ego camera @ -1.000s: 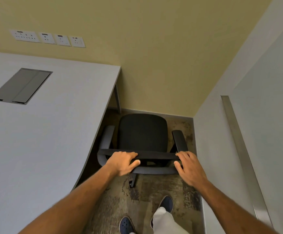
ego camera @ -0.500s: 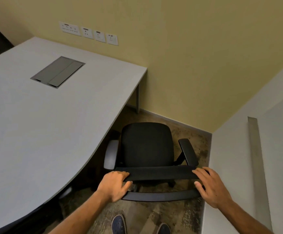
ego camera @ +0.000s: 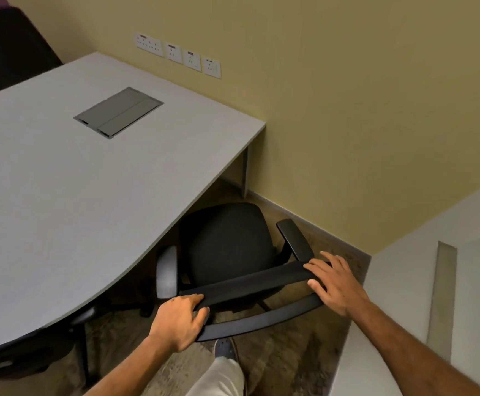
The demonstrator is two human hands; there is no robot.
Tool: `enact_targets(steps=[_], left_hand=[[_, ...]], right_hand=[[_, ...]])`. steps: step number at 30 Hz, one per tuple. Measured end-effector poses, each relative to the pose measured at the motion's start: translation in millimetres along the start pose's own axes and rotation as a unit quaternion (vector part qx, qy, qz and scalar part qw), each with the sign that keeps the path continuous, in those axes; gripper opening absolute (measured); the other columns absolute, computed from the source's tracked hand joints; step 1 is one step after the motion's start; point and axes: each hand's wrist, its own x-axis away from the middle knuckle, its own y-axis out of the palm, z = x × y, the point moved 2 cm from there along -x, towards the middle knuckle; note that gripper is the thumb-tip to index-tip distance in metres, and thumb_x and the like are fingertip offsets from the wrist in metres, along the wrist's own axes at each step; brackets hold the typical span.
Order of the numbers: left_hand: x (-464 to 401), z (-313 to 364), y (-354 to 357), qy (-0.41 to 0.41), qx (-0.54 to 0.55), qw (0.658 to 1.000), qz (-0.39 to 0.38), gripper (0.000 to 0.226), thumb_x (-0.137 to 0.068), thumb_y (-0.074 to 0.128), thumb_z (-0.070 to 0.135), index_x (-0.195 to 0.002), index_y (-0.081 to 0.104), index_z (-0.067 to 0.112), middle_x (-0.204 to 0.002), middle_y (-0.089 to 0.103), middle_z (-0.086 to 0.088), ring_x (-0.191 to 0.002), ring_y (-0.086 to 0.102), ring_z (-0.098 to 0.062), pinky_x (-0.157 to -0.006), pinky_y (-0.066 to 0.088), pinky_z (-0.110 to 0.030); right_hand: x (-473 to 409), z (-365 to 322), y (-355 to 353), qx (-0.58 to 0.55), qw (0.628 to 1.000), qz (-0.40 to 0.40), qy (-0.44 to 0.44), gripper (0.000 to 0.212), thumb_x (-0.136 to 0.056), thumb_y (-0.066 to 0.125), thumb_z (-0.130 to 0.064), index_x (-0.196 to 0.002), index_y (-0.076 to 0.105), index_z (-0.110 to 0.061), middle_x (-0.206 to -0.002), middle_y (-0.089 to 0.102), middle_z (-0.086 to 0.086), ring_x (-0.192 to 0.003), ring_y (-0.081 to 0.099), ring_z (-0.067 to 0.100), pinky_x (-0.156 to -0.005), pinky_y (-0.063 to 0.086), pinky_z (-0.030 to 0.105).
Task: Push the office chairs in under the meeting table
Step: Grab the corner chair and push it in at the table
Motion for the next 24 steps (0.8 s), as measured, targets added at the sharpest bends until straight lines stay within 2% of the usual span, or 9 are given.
enact_targets(steps=[4,7,9,15,20,24], left_hand=[[-29,7,-9,-0.032,0.0,0.999,0.028,0.058,-0.089,0.032,0.062,-0.124,0.067,0.031,-0.116,0.073,0.008,-0.099,0.068,-0.017,-0.079,0.05,-0.033],[-62,10,-13,-0.069,0.016,0.997,0.034,0.06,-0.091,0.033,0.061,-0.13,0.064,0.03,-0.123,0.071,0.009,-0.107,0.066,-0.016,-0.085,0.049,-0.033],[-79,17,-18,-0.077,0.027,0.996,0.041,0.06,-0.09,0.03,0.062,-0.125,0.066,0.03,-0.12,0.072,0.009,-0.104,0.066,-0.014,-0.084,0.048,-0.033],[-135,18,-34,-0.124,0.047,0.99,0.05,0.065,-0.089,0.028,0.063,-0.13,0.064,0.028,-0.125,0.069,0.009,-0.11,0.064,-0.016,-0.089,0.048,-0.034],[-181,24,-43,-0.172,0.047,0.982,0.061,0.061,-0.086,0.031,0.064,-0.12,0.067,0.028,-0.118,0.072,0.007,-0.104,0.066,-0.017,-0.084,0.051,-0.034],[-214,31,-44,-0.219,0.033,0.973,0.069,0.065,-0.086,0.037,0.064,-0.131,0.065,0.027,-0.129,0.069,0.007,-0.113,0.065,-0.017,-0.088,0.05,-0.031]], right_hand=[[-60,18,-15,0.009,0.999,-0.008,-0.039,0.06,-0.098,0.024,-0.058,-0.14,0.055,-0.029,-0.143,0.056,-0.004,-0.14,0.037,0.023,-0.116,0.028,0.044],[-122,36,-29,0.014,0.997,-0.032,-0.063,0.057,-0.099,0.025,-0.059,-0.14,0.052,-0.031,-0.144,0.054,-0.007,-0.137,0.039,0.018,-0.113,0.034,0.039],[-153,45,-37,0.016,0.996,-0.036,-0.076,0.052,-0.101,0.029,-0.058,-0.139,0.052,-0.031,-0.143,0.053,-0.008,-0.136,0.038,0.015,-0.113,0.035,0.037],[-248,61,-61,0.017,0.99,-0.045,-0.13,0.053,-0.098,0.032,-0.061,-0.138,0.052,-0.031,-0.142,0.053,-0.009,-0.138,0.037,0.014,-0.111,0.039,0.037],[-326,74,-78,0.01,0.981,-0.012,-0.195,0.054,-0.097,0.035,-0.059,-0.132,0.059,-0.025,-0.134,0.06,-0.005,-0.13,0.044,0.016,-0.104,0.045,0.035],[-380,86,-88,0.005,0.97,0.002,-0.243,0.054,-0.096,0.04,-0.055,-0.126,0.064,-0.018,-0.128,0.064,0.0,-0.122,0.049,0.021,-0.098,0.048,0.038]])
